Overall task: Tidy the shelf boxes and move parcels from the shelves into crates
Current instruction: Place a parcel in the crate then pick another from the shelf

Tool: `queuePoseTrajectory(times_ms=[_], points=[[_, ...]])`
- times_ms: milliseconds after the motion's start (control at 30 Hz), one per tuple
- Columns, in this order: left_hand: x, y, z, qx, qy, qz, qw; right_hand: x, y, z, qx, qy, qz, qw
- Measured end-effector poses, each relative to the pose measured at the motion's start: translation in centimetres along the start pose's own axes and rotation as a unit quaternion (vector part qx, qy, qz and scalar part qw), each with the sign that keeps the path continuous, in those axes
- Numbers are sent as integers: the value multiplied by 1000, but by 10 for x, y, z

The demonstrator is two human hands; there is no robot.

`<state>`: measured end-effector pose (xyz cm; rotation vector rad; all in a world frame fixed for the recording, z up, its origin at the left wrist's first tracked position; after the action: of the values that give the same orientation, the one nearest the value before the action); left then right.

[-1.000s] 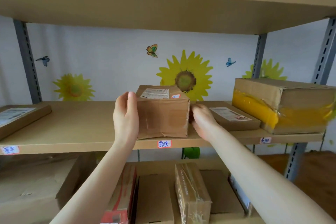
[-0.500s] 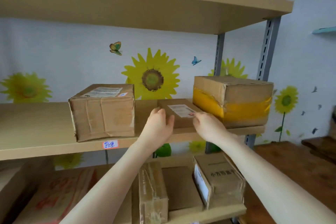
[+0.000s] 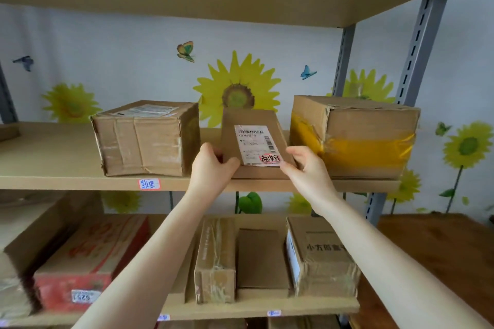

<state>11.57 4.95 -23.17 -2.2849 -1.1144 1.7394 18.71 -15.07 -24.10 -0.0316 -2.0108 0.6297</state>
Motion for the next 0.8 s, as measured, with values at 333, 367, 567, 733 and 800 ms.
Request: queuePoseTrajectory(times_ms=[333, 367, 567, 733, 800], points=[[14, -17, 37, -66, 24, 181, 981, 22, 3, 40, -39, -56, -98, 993], [17, -19, 41, -60, 25, 209, 976, 26, 2, 47, -53, -58, -106, 991], [40, 3, 86, 37, 29, 405, 913, 24, 3, 118, -141, -26, -229, 963], [52, 53, 144, 140, 5, 436, 889, -11, 5, 222, -234, 41, -254, 937], [49, 84, 174, 206, 11, 407, 890, -35, 1, 275, -289, 79, -282, 911]])
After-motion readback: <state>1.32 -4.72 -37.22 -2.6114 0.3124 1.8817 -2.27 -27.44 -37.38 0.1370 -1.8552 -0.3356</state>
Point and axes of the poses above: each hand's wrist, its own z-axis away from the middle knuckle, its own y-axis out of the palm, x = y × z, the point moved 10 cm from there along -z, towards the middle knuckle, and after that the axes turned 13 degrees about x, right-handed, at the moved point
